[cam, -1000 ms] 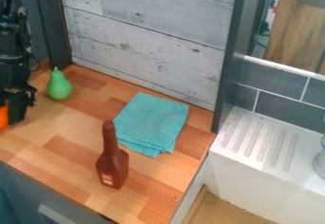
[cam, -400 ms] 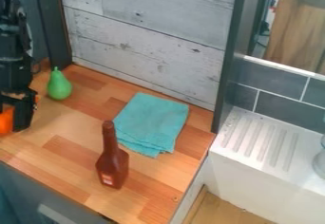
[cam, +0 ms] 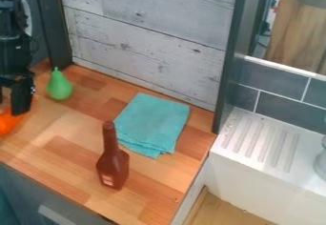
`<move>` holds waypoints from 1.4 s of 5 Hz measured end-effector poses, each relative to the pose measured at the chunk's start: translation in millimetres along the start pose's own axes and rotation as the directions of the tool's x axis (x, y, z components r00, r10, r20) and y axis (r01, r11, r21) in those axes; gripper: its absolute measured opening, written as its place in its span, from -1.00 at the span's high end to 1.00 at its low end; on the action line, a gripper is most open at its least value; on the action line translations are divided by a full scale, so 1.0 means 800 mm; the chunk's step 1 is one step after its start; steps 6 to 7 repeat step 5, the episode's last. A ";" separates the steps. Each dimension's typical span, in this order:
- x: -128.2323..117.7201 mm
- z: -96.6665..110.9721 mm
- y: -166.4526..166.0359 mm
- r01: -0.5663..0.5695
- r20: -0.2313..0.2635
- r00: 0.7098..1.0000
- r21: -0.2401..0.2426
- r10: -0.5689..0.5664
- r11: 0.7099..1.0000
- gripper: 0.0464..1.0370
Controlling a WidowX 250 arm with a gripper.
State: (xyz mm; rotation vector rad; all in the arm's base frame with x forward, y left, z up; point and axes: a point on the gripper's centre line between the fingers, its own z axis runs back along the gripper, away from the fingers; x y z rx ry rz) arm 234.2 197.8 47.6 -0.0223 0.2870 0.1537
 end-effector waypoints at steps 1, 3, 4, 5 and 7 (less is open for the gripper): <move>-0.020 0.040 -0.026 0.054 0.083 0.995 0.042 -0.058 0.998 -0.93; -0.022 0.105 -0.150 0.245 0.240 0.937 0.069 -0.254 0.967 -0.93; 0.000 0.085 -0.198 0.219 0.222 0.949 0.043 -0.223 0.975 -0.93; 0.034 0.072 -0.208 0.199 0.193 0.961 0.002 -0.196 0.980 -0.93; 0.034 0.072 -0.208 0.199 0.193 0.961 0.002 -0.196 0.980 -0.93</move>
